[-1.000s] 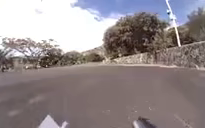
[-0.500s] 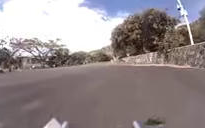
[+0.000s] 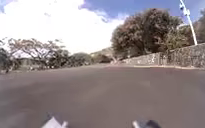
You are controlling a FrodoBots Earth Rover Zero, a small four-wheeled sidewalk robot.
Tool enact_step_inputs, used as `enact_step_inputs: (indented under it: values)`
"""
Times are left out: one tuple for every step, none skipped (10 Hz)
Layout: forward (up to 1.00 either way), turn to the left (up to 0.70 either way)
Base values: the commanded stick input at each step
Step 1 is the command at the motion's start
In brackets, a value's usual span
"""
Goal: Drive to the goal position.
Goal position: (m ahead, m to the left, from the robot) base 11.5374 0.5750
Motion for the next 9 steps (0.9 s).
enact_step_inputs:
  values:
    - [0.85, 0.00]
    - [0.85, 0.00]
    - [0.85, 0.00]
    - [0.85, 0.00]
    - [0.85, 0.00]
    - [0.85, 0.00]
    - [0.85, 0.00]
    - [0.85, 0.00]
    - [0.85, 0.00]
